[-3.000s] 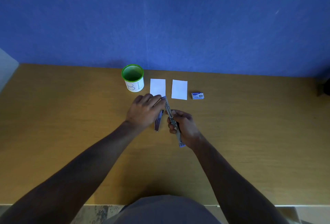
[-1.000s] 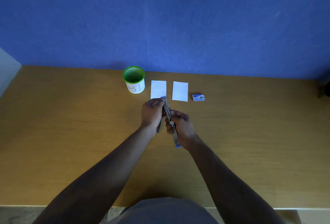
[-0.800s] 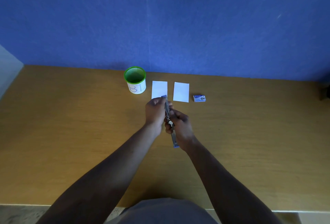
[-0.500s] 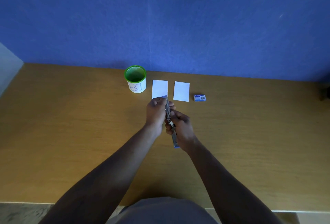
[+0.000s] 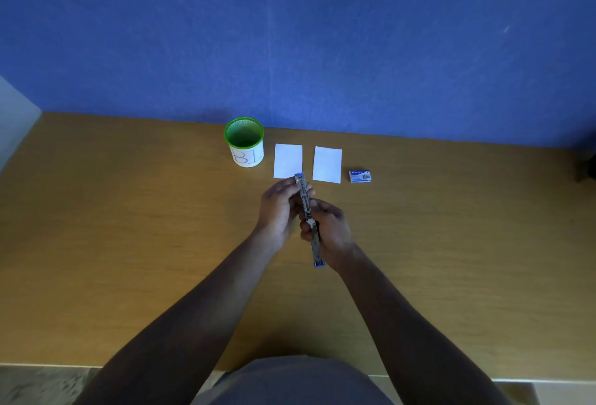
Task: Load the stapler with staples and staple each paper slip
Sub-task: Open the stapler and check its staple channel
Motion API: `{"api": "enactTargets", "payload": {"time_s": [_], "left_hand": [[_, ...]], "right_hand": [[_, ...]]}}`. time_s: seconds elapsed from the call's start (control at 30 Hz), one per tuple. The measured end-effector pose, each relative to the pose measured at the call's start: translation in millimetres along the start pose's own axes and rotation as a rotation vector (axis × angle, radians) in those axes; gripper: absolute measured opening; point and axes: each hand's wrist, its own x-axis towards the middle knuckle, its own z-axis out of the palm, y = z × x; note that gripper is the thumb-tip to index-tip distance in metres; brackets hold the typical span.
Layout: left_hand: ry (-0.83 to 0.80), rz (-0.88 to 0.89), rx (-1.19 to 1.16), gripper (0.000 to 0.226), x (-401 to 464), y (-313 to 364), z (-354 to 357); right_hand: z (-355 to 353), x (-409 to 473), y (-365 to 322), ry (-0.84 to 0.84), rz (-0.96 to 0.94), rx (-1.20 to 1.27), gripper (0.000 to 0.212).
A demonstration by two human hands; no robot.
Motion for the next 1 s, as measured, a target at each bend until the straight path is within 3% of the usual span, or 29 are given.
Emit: {"api": "enactTargets", "payload": {"time_s": [0.17, 0.33, 0.5, 0.63, 0.77, 1.0], "left_hand": [[0.03, -0.061, -0.051, 0.03, 1.9, -7.4, -0.8], [0.041, -0.181, -0.279, 0.038, 0.0, -11.5, 2.2], [0.038, -0.217, -0.335, 0.046, 1.3, -9.2, 0.0], [-0.014, -0.189, -0.407, 0.047, 1.9, -2.7, 1.8], [-0.067, -0.156, -0.407, 0.038, 0.4, 2.2, 13.2], [-0.082, -0.152, -0.493, 0.042, 1.4, -1.2, 7.1]], "right_hand": [[1.5, 3.6, -1.0, 0.137, -0.067, -0.193, 0.027], [-1.3, 4.6, -14.6, 0.217, -0.379, -1.002, 0.023], [10.1, -1.1, -39.9, 0.271, -0.659, -1.328, 0.011], [19.4, -7.6, -48.1, 0.366, -0.872, -1.494, 0.032], [19.8, -6.0, -34.6, 0.189, -0.726, -1.762, 0.045], [15.2, -6.9, -59.9, 0.358, -0.894, -1.546, 0.024]]}}
